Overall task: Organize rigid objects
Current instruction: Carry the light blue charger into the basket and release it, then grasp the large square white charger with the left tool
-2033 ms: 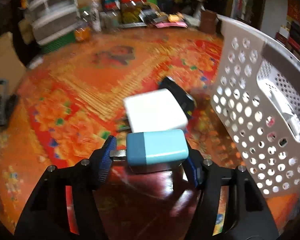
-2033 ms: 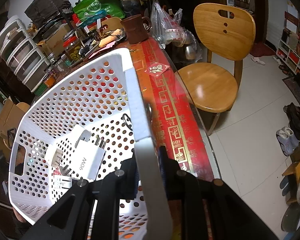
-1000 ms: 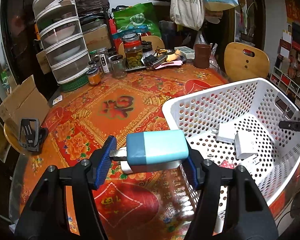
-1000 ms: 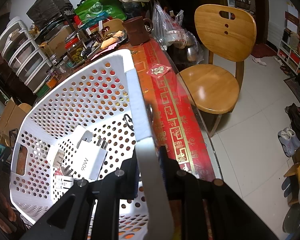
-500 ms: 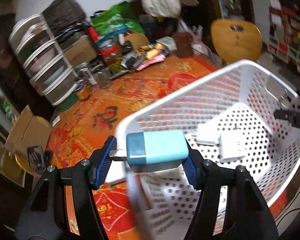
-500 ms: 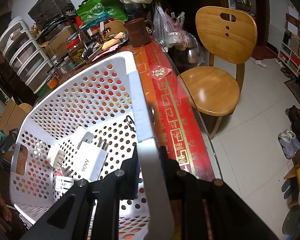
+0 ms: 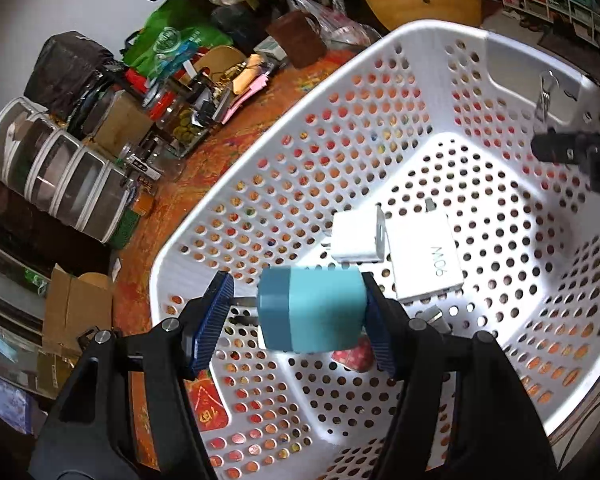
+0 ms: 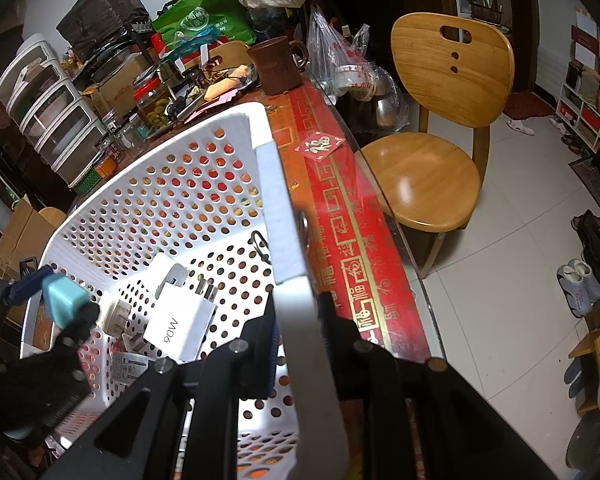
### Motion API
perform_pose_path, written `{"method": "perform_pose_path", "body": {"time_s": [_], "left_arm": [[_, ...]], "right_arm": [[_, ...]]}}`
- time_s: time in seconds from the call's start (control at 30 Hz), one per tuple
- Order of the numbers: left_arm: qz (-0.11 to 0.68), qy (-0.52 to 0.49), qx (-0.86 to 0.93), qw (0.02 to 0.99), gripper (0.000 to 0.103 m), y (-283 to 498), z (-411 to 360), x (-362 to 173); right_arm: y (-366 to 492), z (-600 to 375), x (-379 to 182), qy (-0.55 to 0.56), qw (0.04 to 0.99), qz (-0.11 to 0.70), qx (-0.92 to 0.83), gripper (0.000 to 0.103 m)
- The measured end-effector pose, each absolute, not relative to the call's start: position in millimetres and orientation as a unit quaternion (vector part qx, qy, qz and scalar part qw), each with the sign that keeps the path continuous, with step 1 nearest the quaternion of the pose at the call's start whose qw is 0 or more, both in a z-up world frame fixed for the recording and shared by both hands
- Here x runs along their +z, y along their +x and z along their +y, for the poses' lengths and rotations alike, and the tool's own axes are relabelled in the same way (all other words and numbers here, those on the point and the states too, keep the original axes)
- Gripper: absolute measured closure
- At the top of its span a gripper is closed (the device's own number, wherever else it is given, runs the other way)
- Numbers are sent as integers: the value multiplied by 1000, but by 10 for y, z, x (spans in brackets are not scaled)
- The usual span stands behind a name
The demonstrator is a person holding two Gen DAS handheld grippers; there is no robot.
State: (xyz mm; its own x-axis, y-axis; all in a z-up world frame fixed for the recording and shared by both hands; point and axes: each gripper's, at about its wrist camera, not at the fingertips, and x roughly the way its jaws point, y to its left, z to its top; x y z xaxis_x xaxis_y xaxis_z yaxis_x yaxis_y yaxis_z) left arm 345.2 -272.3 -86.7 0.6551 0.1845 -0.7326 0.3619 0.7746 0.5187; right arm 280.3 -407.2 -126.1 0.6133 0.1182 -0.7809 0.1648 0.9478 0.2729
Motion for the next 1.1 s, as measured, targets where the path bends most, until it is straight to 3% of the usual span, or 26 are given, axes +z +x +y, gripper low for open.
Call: {"method": "perform_pose_path", "body": {"time_s": [0.1, 0.17, 0.23, 0.4, 0.47, 0.6, 0.73, 0.93, 1.1], "left_arm": [[411, 341, -52, 844, 37, 3441, -2753, -894], [400, 335, -58, 851, 20, 3420, -2722, -847], [385, 313, -74, 865, 10, 3360, -2664, -732], [330, 216, -81, 915, 9, 3174, -2067, -289], [308, 165, -69, 934, 0, 3117, -1599, -115], [302, 84, -5, 950, 1, 3203, -561, -72], [368, 18, 11, 930, 1, 3554, 210, -560], [426, 11, -17, 905, 2, 3932, 304, -1346], [435, 16, -61, 898, 1, 4100, 161, -1622]], "right_arm": [[2807, -4070, -1262, 162, 884, 440, -13, 85], [2802, -4069, -1262, 161, 884, 439, -13, 85], [2799, -4070, -1262, 162, 884, 439, -12, 85], [2787, -4072, -1261, 160, 884, 440, -12, 85], [2783, -4070, -1261, 160, 883, 440, -12, 85], [2778, -4071, -1260, 156, 883, 442, -12, 85], [2790, -4073, -1251, 156, 884, 441, -12, 85], [2799, -4074, -1250, 156, 883, 443, -13, 85], [2814, -4066, -1253, 155, 882, 446, -14, 85]]}}
